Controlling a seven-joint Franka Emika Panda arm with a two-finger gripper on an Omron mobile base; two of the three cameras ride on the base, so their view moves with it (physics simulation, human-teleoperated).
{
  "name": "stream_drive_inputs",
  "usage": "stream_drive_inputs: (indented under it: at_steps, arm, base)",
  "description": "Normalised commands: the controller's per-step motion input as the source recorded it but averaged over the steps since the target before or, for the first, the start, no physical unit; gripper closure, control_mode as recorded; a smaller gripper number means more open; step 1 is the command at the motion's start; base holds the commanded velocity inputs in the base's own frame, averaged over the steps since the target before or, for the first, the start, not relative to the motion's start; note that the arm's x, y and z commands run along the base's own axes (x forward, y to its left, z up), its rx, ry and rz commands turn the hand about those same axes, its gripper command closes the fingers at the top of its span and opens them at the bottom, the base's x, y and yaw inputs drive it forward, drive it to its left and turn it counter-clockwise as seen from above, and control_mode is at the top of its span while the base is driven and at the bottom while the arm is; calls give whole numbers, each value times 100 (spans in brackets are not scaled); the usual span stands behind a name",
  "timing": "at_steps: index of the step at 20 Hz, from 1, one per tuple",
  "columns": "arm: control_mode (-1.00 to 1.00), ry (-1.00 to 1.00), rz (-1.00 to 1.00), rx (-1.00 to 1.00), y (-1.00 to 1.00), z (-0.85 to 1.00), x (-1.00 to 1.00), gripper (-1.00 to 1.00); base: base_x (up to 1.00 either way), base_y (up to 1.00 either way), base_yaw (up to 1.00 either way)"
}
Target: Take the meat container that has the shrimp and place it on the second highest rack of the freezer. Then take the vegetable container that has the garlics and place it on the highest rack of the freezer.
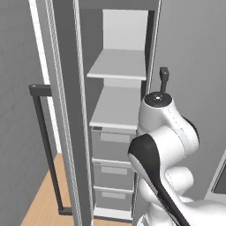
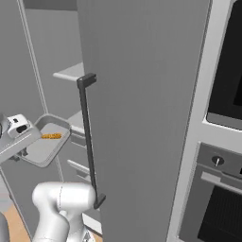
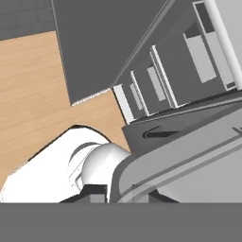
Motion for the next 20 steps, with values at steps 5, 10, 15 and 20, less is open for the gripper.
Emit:
stream_drive_inputs:
  at_steps: [5,10,15,20]
  arm:
    - [-100,-2,2,1,0,0,11,100]
    - [-100,-8,14,3,5,-6,78,100]
    - [-100,2,15,-2,57,-58,100,100]
    - [-100,16,1,-3,-2,-50,100,100]
  base:
    - [38,8,8]
    - [0,0,0]
    - [0,0,0]
    - [0,0,0]
